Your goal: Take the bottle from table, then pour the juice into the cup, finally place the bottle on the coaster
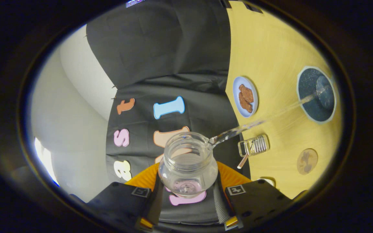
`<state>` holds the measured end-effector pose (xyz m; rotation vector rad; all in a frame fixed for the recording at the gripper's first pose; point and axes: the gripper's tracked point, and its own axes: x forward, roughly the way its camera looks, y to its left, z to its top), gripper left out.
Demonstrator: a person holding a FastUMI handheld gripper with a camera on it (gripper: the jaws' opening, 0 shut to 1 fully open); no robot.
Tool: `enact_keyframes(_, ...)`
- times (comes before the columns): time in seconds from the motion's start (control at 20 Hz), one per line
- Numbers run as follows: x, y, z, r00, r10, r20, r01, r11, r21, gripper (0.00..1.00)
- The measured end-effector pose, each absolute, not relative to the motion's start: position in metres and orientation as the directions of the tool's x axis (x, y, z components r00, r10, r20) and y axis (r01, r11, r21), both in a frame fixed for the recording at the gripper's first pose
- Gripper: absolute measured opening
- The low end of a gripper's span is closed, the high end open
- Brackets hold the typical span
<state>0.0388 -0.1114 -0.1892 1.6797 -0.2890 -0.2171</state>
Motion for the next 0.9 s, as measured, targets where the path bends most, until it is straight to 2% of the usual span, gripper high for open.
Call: enact_keyframes(0.9, 0.0399, -0.117, -0.1827, 0.936, -0.351, 0.031, -0.097, -0.17, 0.981, 0.72)
